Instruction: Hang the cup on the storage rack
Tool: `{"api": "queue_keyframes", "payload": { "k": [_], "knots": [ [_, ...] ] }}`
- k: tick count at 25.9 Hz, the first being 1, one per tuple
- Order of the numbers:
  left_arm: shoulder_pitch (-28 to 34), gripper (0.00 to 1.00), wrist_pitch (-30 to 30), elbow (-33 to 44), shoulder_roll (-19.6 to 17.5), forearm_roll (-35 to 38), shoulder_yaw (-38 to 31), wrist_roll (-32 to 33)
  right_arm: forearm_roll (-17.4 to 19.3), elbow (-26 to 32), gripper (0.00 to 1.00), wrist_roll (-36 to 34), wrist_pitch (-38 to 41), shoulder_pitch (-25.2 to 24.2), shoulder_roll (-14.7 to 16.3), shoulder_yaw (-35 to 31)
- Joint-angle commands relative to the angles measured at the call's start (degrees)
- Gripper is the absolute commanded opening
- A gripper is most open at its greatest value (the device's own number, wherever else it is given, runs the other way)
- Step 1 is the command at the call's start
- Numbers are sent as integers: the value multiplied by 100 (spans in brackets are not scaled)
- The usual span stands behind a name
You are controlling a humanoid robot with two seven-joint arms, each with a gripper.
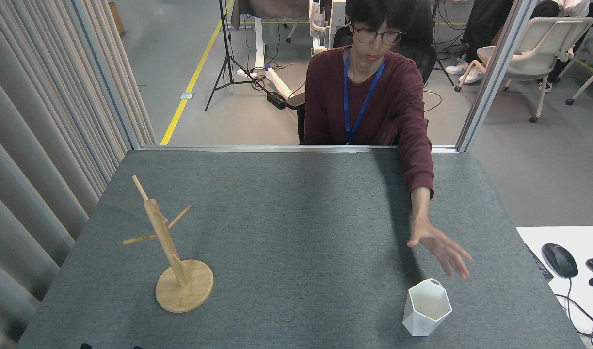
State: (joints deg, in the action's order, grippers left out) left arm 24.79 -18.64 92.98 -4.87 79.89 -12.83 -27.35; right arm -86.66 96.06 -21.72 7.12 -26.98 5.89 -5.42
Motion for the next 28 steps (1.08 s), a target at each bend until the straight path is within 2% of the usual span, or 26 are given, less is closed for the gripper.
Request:
{"api": "queue_keyframes", "payload": {
  "k": [1,8,18,28],
  "knots": [
    [0,99,1,-8,4,-8,-1,2,0,0,99,1,0,0,0,6],
    [-18,99,9,-87,22,0,-9,2,0,-96,99,36,-9,53,-35,-2],
    [-35,99,9,-219,22,-26,-36,2,-53,-1133,99,88,-18,1125,62,6],
    [-53,99,9,-307,30,-26,-62,2,-62,-1661,99,80,-18,1652,141,15]
  ]
}}
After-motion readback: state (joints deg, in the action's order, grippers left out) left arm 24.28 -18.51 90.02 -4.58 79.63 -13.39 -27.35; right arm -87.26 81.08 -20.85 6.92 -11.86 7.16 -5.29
